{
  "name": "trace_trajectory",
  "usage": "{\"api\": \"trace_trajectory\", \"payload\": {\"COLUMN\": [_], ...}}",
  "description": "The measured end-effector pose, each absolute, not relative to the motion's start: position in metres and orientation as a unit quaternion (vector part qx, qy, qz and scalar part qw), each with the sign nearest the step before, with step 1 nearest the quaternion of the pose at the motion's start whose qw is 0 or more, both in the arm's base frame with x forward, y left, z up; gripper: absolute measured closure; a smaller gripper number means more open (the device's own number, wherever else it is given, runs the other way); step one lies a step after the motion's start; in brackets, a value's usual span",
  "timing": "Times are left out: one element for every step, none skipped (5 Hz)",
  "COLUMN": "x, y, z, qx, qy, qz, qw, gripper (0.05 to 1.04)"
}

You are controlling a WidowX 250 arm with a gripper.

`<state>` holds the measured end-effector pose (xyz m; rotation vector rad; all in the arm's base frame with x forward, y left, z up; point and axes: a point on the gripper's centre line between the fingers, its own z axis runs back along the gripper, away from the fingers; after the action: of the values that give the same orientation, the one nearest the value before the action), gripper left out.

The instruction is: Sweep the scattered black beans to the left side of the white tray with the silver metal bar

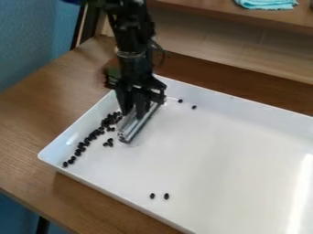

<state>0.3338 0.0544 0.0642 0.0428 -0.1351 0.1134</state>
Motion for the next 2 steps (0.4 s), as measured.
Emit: {"api": "trace_trajectory", "payload": {"x": [0.3255, 0.3173], "y": [0.0607, 0.0631], "z": [0.0569, 0.0584], "qx": [0.033, 0.045], "qy": [-0.058, -0.061], "qz": [0.06, 0.059], "qw": [0.996, 0.995], "gripper": [0.763, 0.762]}}
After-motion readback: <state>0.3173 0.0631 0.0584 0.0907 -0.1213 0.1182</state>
